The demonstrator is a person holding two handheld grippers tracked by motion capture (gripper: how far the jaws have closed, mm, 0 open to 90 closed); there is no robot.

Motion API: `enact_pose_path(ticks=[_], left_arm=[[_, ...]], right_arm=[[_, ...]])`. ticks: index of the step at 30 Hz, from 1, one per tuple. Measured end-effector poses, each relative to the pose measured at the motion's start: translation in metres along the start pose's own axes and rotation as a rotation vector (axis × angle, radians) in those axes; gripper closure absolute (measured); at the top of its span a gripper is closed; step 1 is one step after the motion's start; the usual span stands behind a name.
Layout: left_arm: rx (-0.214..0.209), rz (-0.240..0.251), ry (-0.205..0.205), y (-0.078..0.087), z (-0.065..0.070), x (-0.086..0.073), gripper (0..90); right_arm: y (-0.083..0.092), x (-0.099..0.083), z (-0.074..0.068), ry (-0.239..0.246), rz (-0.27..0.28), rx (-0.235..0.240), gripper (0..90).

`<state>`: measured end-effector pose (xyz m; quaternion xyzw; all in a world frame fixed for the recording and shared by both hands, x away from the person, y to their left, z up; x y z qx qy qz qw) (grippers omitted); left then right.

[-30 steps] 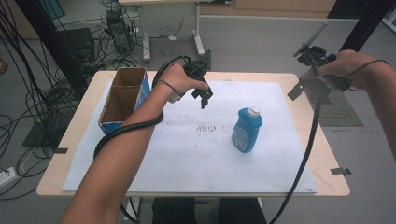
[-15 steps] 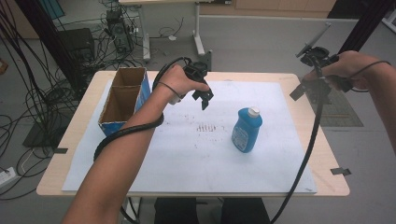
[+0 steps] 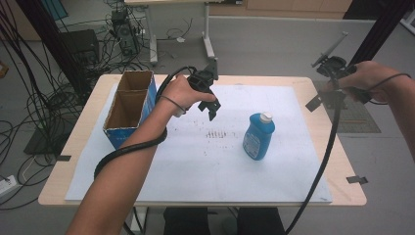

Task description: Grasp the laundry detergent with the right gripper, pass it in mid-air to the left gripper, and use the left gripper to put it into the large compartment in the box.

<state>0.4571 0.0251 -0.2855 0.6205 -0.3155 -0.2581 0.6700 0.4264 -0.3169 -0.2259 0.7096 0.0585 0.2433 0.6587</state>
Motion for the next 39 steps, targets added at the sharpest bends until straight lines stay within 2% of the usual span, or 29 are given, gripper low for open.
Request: enact_pose_path(ticks=[7,16,30,33,39], left_arm=[[-0.002,-0.001,0.007,-0.006,-0.004,-0.02,10.7],[-0.008,-0.004,0.004,-0.012,0.001,-0.043,10.7],[-0.03,0.005,0.0,-0.019,0.009,-0.065,10.6],[-0.044,0.008,-0.005,-0.021,0.012,-0.067,10.0],[-0.043,0.007,-0.011,-0.026,0.014,-0.07,10.0]], right_arm=[[-0.004,-0.008,0.0,0.001,0.009,-0.002,6.8],[-0.012,-0.018,-0.004,0.018,0.005,-0.005,6.8],[-0.027,-0.041,-0.009,0.018,0.026,0.007,6.6],[-0.029,-0.047,-0.011,0.019,0.033,0.018,6.4],[-0.037,-0.056,-0.016,0.02,0.043,0.02,6.2]])
Point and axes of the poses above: each handheld gripper's, and its own axes: y roughly backward along the jaws, x roughly out of its top, z roughly to its right, the point moved 3 cm from there along -y, roughly forward along the jaws, and after that the axes turned 13 degrees about -y, right-handed, at the moved point
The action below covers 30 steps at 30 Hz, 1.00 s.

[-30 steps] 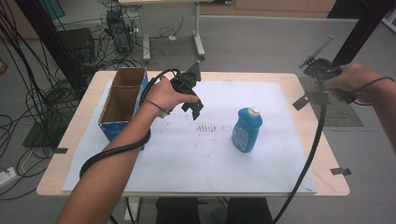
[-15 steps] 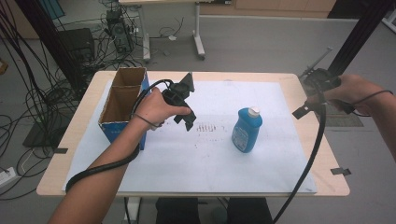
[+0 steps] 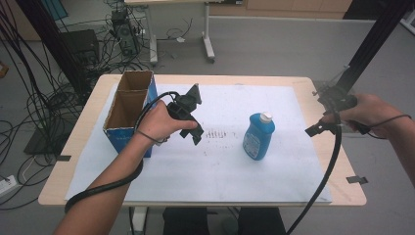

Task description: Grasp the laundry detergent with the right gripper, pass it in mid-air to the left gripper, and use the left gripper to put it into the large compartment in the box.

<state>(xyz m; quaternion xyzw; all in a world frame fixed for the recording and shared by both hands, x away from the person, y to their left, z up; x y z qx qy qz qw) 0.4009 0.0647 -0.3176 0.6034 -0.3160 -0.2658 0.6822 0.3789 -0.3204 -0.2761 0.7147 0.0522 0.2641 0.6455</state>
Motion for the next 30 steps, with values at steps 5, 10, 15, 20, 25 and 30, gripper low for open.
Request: enact_pose_path(ticks=[5,10,15,20,25,30], left_arm=[[0.0,-0.001,-0.003,-0.004,0.002,-0.002,10.0],[0.005,0.001,0.007,-0.007,0.002,-0.006,10.0],[0.001,0.008,0.014,-0.01,0.002,-0.009,10.0],[-0.001,0.009,0.019,-0.012,0.002,-0.01,10.0],[-0.001,0.003,0.017,-0.016,0.004,-0.011,10.0],[-0.003,-0.005,0.014,-0.02,0.005,-0.012,10.0]], right_arm=[[-0.007,-0.007,-0.003,0.009,-0.007,0.009,6.2],[-0.015,-0.017,-0.007,0.007,-0.015,0.021,6.2],[-0.019,-0.023,-0.009,0.003,-0.012,0.03,6.2],[-0.027,-0.032,-0.012,0.004,-0.016,0.036,6.2],[-0.035,-0.04,-0.016,0.013,-0.017,0.042,6.2],[-0.04,-0.044,-0.02,0.016,-0.014,0.047,6.2]])
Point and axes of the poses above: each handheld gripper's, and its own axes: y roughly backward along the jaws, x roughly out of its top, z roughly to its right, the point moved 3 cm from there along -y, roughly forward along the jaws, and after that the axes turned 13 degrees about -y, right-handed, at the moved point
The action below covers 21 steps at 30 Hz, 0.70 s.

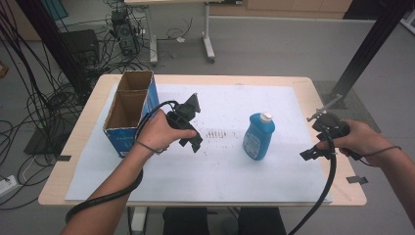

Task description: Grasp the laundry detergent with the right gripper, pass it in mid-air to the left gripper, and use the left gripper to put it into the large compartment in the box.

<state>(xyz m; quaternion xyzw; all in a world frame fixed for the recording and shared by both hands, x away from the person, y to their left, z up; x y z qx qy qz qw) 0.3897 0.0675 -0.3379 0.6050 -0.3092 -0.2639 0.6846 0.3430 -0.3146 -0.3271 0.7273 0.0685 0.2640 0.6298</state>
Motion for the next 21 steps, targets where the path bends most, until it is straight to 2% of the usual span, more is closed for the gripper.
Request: enact_pose_path(ticks=[21], left_arm=[[-0.023,0.002,0.005,-0.004,0.0,-0.004,10.0]], right_arm=[[-0.034,-0.019,-0.01,-0.001,-0.022,0.034,6.2]])
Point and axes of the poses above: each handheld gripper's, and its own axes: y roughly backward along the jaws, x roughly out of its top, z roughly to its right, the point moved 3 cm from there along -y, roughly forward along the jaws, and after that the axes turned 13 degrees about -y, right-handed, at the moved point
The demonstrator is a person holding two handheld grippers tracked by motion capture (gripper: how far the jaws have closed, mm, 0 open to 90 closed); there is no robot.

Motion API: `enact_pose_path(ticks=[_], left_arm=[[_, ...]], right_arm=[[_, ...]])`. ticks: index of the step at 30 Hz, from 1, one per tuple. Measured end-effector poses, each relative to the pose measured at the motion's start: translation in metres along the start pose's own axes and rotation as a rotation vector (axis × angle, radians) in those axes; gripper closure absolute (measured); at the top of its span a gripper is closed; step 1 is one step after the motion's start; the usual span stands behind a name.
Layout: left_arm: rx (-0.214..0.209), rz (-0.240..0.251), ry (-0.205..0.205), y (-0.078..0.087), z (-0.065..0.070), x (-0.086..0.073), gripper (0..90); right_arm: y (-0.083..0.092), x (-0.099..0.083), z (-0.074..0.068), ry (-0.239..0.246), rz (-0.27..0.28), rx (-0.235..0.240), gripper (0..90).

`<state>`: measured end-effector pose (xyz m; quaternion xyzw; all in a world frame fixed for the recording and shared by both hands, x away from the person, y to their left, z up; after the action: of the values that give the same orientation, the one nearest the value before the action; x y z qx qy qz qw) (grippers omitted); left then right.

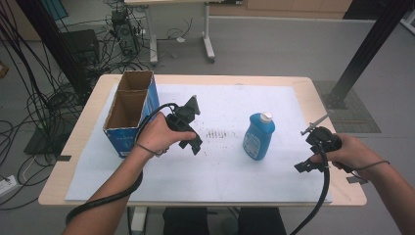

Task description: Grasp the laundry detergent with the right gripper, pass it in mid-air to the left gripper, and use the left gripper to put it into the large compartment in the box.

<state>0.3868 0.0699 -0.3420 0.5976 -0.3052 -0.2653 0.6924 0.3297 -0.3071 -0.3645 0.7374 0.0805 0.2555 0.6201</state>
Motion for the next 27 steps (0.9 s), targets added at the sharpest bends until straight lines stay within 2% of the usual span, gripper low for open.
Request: enact_pose_path(ticks=[14,22,27], left_arm=[[-0.002,-0.004,-0.003,0.001,0.002,-0.005,9.9],[-0.003,-0.005,-0.001,-0.001,0.002,-0.007,10.0],[-0.006,-0.007,0.001,-0.003,0.003,-0.009,9.9]], right_arm=[[-0.025,-0.007,-0.015,0.017,0.011,0.008,6.2],[-0.037,-0.008,-0.019,0.008,0.031,0.012,6.0],[-0.044,-0.008,-0.021,-0.017,0.058,0.024,5.0]])
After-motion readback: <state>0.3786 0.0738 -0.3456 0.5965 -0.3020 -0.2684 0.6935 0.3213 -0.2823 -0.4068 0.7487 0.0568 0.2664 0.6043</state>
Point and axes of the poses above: each handheld gripper's, and its own axes: y roughly backward along the jaws, x roughly out of its top, z roughly to its right, the point moved 3 cm from there along -y, roughly forward along the jaws, and after that the axes turned 13 degrees about -y, right-handed, at the moved point
